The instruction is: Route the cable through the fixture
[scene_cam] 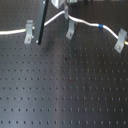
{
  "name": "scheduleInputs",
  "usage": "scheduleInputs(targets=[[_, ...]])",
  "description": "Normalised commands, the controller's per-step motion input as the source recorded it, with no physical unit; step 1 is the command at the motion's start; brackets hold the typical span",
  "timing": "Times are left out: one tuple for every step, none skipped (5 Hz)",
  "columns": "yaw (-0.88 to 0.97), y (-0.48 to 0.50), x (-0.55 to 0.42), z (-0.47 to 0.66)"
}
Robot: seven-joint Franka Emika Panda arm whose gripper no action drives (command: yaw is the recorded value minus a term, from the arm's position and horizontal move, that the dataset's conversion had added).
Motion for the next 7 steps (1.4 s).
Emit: scheduleInputs(targets=[[-0.01,-0.003,-0.256,0.17],[0.0,0.243,-0.075,0.0],[0.05,0.289,0.034,-0.01],[0.17,0.258,0.194,-0.03],[0.0,0.024,0.197,0.0],[-0.16,-0.177,0.215,0.0],[-0.25,-0.223,0.081,0.0]])
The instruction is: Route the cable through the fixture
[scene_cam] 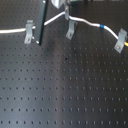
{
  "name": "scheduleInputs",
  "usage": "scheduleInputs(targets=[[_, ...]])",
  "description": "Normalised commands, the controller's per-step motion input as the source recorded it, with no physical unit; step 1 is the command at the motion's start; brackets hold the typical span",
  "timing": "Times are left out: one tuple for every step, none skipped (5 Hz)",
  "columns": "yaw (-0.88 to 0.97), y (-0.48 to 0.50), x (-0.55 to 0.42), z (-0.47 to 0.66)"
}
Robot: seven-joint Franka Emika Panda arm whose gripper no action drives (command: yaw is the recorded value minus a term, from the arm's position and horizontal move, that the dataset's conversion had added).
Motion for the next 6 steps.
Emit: scheduleInputs(targets=[[0.0,0.011,0.0,0.0],[0.0,0.089,0.017,0.0],[0.06,0.211,0.005,0.25],[0.0,0.116,-0.027,0.39],[0.0,0.088,-0.119,0.37],[0.0,0.183,-0.023,0.18]])
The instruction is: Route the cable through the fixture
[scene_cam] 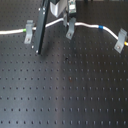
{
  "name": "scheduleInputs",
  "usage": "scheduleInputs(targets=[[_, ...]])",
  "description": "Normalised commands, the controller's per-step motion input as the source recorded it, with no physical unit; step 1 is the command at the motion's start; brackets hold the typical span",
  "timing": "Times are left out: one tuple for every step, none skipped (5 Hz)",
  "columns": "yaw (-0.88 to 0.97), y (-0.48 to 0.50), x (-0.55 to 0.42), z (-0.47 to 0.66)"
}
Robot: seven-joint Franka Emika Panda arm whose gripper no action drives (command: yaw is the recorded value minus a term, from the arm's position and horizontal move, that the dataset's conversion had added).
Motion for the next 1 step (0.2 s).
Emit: scheduleInputs(targets=[[0.0,0.0,-0.009,-0.18]])
